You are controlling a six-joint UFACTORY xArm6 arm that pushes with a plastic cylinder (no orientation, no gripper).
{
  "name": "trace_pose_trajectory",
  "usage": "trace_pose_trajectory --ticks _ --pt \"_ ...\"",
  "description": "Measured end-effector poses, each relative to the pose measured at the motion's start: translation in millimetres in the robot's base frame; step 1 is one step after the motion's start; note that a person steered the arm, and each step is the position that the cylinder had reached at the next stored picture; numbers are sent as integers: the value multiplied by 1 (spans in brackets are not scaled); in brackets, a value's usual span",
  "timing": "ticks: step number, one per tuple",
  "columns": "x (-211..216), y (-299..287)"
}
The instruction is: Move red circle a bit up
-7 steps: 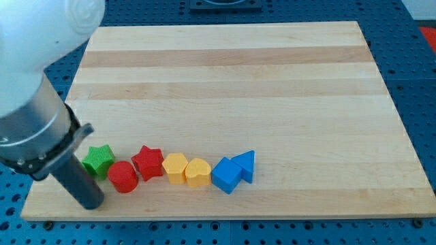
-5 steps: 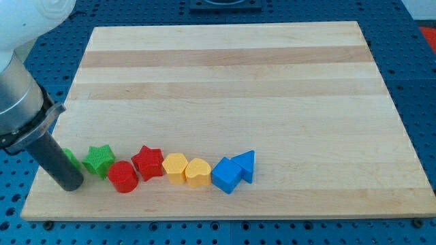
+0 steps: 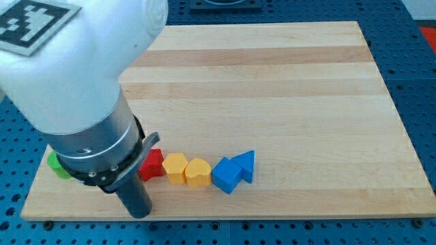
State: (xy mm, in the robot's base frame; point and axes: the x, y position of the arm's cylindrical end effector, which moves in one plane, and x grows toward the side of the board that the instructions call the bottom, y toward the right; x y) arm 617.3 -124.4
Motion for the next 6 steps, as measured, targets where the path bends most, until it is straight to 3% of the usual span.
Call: trace_pose_trajectory --ticks 2,4,6 --pt "-22 0" --pt "-8 -3" --pt "-1 -53"
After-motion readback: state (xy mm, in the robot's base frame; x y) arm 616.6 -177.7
